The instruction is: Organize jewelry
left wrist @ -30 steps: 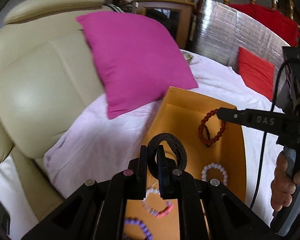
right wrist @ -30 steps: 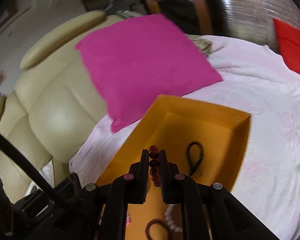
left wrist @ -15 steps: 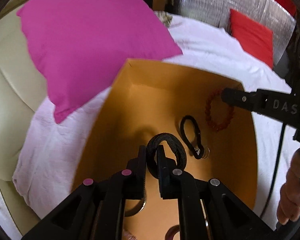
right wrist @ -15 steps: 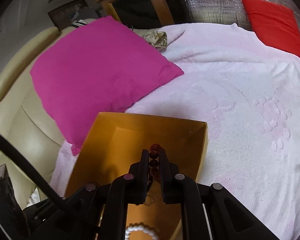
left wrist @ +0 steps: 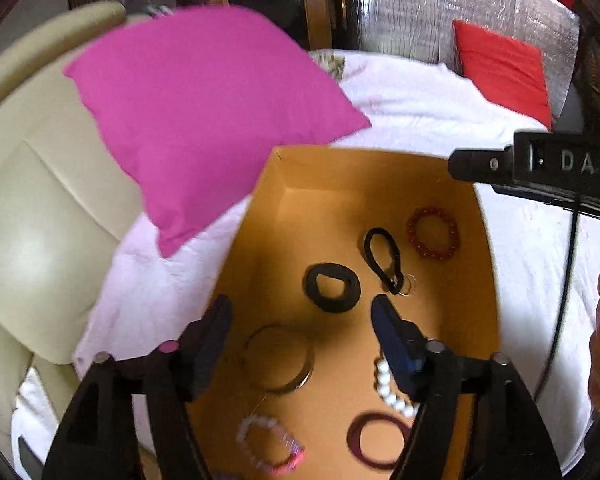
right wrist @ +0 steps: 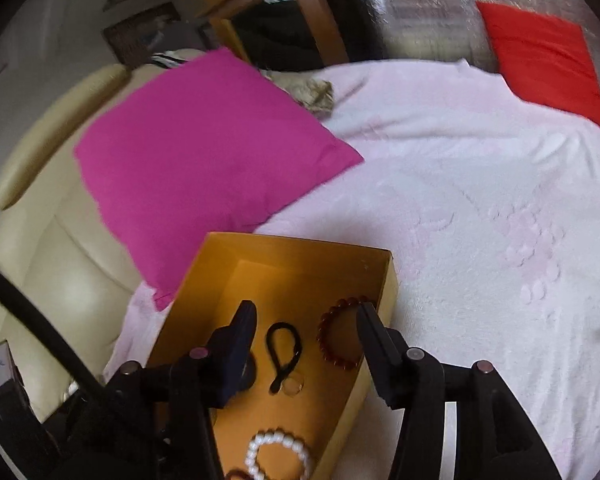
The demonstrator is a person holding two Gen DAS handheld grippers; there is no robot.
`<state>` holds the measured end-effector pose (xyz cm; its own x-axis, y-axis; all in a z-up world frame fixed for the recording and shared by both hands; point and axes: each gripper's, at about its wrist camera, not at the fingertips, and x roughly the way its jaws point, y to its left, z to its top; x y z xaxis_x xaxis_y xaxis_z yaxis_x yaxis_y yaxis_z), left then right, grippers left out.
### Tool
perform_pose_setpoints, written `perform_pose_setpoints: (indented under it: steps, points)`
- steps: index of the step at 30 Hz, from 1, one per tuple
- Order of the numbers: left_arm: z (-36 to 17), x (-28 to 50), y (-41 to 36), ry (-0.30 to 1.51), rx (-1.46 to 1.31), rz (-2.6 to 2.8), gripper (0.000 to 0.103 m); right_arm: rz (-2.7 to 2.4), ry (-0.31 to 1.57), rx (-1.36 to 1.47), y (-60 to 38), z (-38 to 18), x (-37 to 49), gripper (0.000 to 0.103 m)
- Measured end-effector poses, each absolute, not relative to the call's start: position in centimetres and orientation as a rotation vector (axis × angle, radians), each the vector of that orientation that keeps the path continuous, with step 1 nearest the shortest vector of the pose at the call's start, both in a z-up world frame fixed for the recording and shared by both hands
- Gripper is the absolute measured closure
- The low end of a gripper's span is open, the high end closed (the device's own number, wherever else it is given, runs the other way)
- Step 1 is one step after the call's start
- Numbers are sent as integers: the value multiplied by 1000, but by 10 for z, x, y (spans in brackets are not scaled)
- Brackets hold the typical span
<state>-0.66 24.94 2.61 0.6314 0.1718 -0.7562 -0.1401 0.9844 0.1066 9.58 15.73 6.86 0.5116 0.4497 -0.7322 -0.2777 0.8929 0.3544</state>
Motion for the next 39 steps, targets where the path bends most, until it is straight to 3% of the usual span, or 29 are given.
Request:
perform_pose_setpoints:
  steps: [5, 9, 21, 27, 39]
  points:
    - [63, -56, 246, 754, 53, 244, 27, 504, 859, 108, 149, 104, 51, 47]
    - [89, -93, 246, 668, 56, 308, 16, 536, 798, 18, 140, 129, 7, 47]
    - [148, -182, 233, 538, 61, 398, 13, 546, 630, -72, 86, 188, -118, 45]
    - [166, -212, 217, 506, 86, 404, 13, 508, 522, -68, 56, 214, -171, 37]
    - [185, -258, 195, 468, 91, 411, 12, 467, 537, -24, 49, 220, -237, 37]
